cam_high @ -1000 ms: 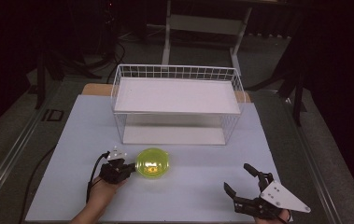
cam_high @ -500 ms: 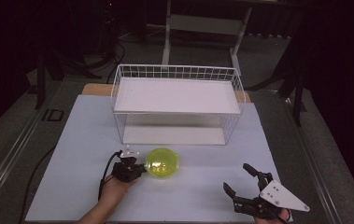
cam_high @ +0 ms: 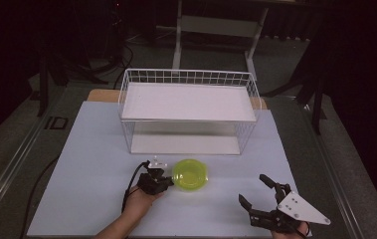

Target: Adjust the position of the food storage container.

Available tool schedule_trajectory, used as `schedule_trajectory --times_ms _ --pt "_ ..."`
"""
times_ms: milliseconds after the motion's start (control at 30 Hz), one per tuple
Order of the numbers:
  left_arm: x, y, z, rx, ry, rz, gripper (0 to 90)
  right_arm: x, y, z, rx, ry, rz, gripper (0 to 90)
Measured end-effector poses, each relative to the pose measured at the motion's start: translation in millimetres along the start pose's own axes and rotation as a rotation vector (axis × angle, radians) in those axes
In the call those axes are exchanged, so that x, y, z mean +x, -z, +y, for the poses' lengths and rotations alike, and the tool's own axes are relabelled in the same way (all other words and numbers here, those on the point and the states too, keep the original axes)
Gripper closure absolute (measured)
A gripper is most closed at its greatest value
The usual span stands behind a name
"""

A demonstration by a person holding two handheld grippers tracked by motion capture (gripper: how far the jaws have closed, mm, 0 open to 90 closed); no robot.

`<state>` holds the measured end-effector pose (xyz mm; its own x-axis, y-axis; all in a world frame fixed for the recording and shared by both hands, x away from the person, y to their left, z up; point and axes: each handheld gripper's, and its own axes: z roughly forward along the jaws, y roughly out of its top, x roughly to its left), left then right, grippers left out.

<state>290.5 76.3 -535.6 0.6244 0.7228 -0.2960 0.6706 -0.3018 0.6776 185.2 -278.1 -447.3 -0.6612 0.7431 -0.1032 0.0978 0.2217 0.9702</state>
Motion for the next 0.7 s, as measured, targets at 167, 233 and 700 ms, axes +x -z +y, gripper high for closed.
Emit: schedule_trajectory --times_ms 167,233,700 --pt "-4.6 -7.8 1.6 0.0 -0.013 -0.007 90.0 -0.3 0.0 -0.2 0.0 0.001 0.001 13.9" --pt "-4.9 -8.3 2.1 0.0 -0.01 -0.005 90.0 -0.5 0.1 -0.2 0.0 0.0 0.001 13.9" --pt "5.5 27.3 -11.6 -0.059 -0.012 -0.025 90.0 0.8 -1.2 -0.2 0.009 0.004 0.009 13.9"
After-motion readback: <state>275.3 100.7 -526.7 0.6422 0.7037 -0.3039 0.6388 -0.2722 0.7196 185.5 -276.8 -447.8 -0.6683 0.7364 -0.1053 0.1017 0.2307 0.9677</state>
